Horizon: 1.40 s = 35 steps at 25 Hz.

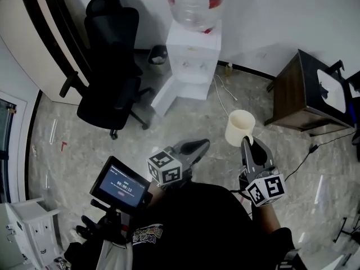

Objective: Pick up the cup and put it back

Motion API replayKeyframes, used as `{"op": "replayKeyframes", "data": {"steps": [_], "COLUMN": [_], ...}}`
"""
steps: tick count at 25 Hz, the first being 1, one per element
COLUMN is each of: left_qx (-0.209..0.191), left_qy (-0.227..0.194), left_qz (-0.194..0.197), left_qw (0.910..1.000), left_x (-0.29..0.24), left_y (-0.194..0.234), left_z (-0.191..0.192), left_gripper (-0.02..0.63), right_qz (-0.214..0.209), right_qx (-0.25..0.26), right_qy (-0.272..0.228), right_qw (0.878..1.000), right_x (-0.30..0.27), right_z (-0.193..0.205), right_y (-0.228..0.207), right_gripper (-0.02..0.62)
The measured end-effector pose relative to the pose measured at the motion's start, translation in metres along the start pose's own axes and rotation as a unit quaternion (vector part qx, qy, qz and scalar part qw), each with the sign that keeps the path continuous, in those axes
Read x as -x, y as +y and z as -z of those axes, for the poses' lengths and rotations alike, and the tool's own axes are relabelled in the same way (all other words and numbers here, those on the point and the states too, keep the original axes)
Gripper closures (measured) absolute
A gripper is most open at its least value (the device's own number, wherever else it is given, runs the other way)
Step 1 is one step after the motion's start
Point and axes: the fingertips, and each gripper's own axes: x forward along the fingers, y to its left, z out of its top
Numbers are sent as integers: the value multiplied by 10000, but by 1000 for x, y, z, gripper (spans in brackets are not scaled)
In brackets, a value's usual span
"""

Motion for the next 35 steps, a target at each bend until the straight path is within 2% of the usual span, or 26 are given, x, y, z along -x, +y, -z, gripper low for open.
{"op": "replayKeyframes", "data": {"steps": [3,6,10,15,22,26,30,32,35], "left_qx": [-23,-60,35,346,644,649,616,589,750], "left_qy": [33,56,-27,-159,-388,-478,-426,-430,-525], "left_qz": [87,-3,-340,-839,-1525,-1962,-2325,-2591,-2917], "left_qw": [10000,10000,9994,9957,9854,9772,9697,9631,9521], "left_x": [-7,-7,14,34,21,-8,-21,-21,-10], "left_y": [33,65,98,141,192,217,233,237,243], "left_z": [-24,-37,-46,-49,-57,-66,-78,-79,-77], "left_gripper": [601,601,601,601,601,601,601,601,601], "right_qz": [43,-5,-296,-748,-1367,-1863,-2416,-2752,-3116], "right_qx": [48,30,1,5,-86,-131,-105,-42,101], "right_qy": [-35,-45,132,371,733,1018,1277,1394,1518], "right_qw": [10000,10000,9995,9965,9879,9771,9619,9512,9380], "right_x": [-43,-83,-127,-182,-255,-299,-334,-350,-371], "right_z": [-10,-12,-3,5,23,38,46,53,64], "right_y": [-4,-5,8,20,-3,-32,-44,-48,-42], "right_gripper": [552,552,552,552,552,552,552,552,552]}}
